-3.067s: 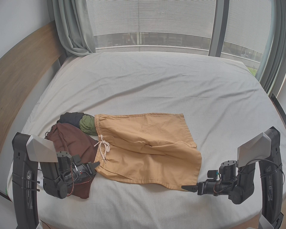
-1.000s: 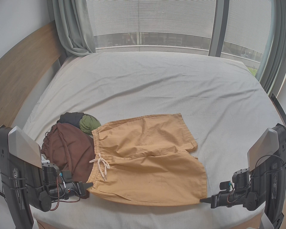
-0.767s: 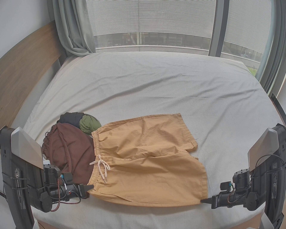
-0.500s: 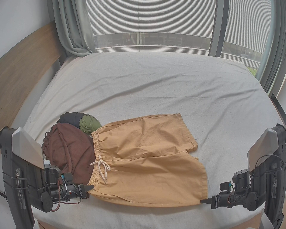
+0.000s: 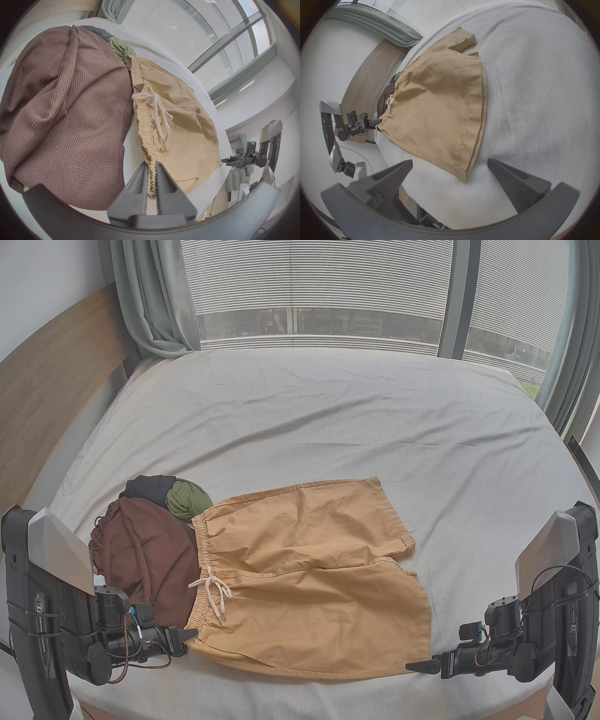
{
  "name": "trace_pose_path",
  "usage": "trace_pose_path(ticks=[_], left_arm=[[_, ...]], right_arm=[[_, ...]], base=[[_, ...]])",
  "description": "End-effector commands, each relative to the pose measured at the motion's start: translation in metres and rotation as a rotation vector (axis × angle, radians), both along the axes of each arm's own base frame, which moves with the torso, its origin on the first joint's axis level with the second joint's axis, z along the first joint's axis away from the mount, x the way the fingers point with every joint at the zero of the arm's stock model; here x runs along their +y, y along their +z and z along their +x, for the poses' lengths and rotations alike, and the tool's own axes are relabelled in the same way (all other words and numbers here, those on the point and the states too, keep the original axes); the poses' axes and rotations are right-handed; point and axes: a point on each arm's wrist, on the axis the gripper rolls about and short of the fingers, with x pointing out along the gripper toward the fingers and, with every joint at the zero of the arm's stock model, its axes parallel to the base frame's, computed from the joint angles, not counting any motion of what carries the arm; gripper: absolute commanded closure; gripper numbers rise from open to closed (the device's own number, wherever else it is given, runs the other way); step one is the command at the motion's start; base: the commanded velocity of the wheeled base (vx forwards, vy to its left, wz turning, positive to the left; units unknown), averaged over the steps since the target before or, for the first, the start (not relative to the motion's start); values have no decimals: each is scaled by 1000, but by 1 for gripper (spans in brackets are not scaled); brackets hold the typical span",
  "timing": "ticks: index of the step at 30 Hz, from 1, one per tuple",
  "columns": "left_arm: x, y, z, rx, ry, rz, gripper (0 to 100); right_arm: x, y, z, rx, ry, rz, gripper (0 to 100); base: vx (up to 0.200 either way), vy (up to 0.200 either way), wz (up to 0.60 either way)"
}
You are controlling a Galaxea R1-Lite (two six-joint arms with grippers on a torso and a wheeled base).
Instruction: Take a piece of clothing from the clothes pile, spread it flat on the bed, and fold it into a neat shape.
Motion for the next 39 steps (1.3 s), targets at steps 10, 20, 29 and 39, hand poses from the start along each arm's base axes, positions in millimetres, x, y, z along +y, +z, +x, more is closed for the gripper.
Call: trace_pose_path(ticks=[10, 20, 29, 39], left_arm=[[0, -1, 1, 1, 1, 0, 100], [0, -1, 1, 2, 3, -1, 100], [3, 8, -12, 21, -34, -47, 100], [5, 8, -22, 58, -35, -49, 100]], right_arm=[[5, -8, 8, -8, 3, 3, 0], [4, -8, 8, -6, 1, 2, 100], [1, 5, -7, 13, 10, 0, 100], [-1, 6, -9, 18, 9, -5, 100]], base=[[0, 0, 0], [0, 0, 0], [0, 0, 0], [0, 0, 0]])
